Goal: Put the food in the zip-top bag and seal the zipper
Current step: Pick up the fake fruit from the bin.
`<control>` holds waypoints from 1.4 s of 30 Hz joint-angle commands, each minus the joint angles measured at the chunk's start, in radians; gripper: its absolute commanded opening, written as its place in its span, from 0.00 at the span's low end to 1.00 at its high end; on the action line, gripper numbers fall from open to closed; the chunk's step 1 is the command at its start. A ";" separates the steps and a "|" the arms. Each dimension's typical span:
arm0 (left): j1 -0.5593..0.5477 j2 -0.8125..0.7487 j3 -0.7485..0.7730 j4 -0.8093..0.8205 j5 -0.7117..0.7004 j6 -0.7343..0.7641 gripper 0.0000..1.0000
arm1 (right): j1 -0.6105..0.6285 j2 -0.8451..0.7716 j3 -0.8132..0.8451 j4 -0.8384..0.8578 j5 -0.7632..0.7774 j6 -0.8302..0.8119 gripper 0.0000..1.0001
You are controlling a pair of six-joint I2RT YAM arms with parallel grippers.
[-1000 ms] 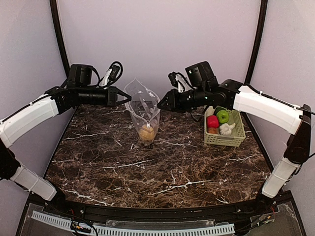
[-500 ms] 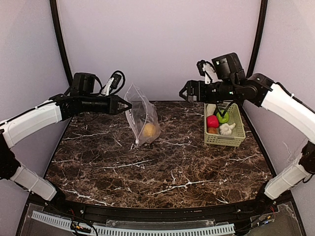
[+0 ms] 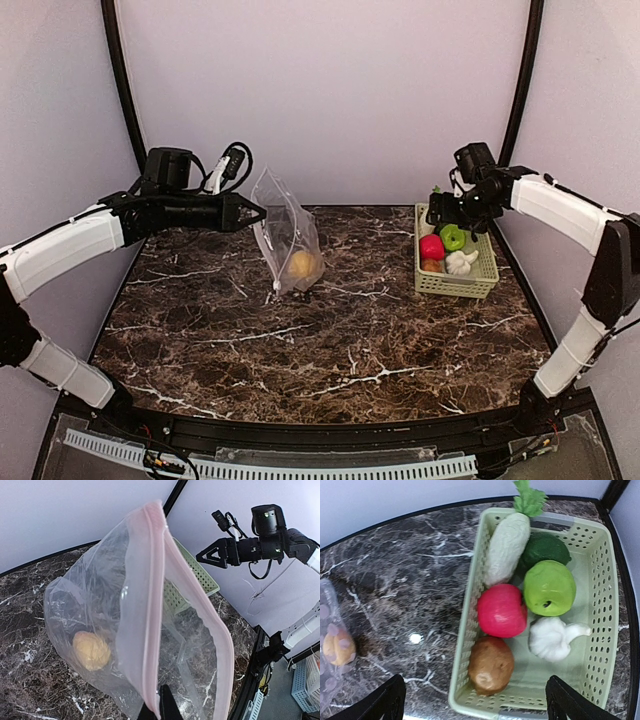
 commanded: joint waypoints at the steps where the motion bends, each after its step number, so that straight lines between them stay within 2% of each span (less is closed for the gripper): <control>1: 0.007 -0.026 -0.015 0.007 -0.005 0.011 0.01 | -0.083 0.111 0.027 0.045 0.019 -0.058 0.96; 6: 0.007 -0.025 -0.014 0.003 -0.008 0.016 0.01 | -0.169 0.253 0.090 0.059 0.016 -0.089 0.98; 14: 0.006 -0.018 -0.011 -0.008 -0.023 0.031 0.01 | -0.210 0.412 0.197 0.086 0.003 -0.138 0.95; 23: 0.007 -0.011 -0.010 -0.009 -0.020 0.032 0.01 | -0.220 0.492 0.242 0.112 0.012 -0.126 0.85; 36: 0.006 -0.015 -0.008 -0.011 -0.020 0.034 0.01 | -0.221 0.499 0.228 0.112 0.074 -0.122 0.70; 39: 0.007 -0.015 -0.008 -0.011 -0.020 0.034 0.01 | -0.221 0.499 0.227 0.111 0.060 -0.130 0.70; 42: 0.007 -0.015 -0.008 -0.011 -0.019 0.034 0.01 | -0.222 0.507 0.228 0.110 0.035 -0.140 0.80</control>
